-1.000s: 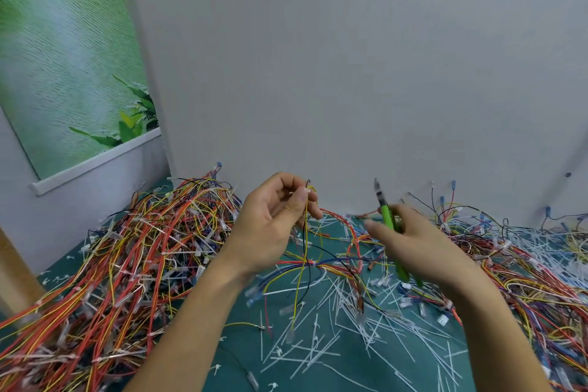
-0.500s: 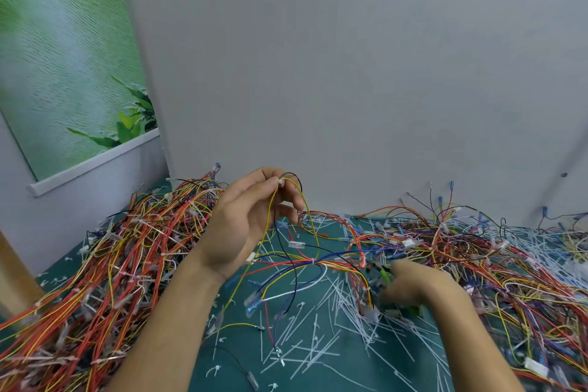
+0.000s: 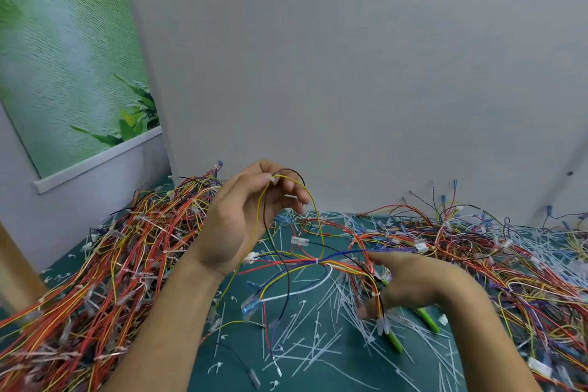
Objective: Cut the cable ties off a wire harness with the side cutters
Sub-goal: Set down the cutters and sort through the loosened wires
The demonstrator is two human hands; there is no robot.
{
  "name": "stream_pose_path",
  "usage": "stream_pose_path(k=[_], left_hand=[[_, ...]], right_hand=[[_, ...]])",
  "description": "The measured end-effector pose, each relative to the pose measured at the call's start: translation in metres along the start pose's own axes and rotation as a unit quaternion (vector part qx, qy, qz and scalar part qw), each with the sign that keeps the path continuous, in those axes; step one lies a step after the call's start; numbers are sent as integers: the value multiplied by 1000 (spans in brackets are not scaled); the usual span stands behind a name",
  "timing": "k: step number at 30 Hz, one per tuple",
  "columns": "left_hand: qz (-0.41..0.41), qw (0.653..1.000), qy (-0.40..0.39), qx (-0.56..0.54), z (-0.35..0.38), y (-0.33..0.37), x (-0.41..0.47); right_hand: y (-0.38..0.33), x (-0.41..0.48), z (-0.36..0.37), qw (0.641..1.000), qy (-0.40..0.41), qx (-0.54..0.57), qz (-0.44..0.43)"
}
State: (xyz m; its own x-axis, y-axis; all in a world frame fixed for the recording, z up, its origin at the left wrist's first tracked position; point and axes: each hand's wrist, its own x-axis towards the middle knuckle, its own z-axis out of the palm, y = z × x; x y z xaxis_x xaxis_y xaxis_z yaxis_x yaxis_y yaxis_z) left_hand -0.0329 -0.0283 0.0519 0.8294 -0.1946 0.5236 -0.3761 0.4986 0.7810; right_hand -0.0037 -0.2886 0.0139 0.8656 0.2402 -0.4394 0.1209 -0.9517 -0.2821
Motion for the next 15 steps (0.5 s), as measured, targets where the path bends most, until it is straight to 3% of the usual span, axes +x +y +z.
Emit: stream_pose_path(k=[4, 7, 11, 15], left_hand=[[42, 998, 45, -25, 3, 2, 3], [59, 996, 61, -34, 3, 4, 4], [58, 995, 70, -44, 1, 8, 5], [39, 992, 110, -50, -4, 10, 5]], right_hand=[[-12, -12, 1, 984, 23, 118, -129], [-24, 0, 9, 943, 91, 249, -202], [-28, 8, 10, 846, 126, 460, -238], [-23, 11, 4, 742, 186, 587, -264]])
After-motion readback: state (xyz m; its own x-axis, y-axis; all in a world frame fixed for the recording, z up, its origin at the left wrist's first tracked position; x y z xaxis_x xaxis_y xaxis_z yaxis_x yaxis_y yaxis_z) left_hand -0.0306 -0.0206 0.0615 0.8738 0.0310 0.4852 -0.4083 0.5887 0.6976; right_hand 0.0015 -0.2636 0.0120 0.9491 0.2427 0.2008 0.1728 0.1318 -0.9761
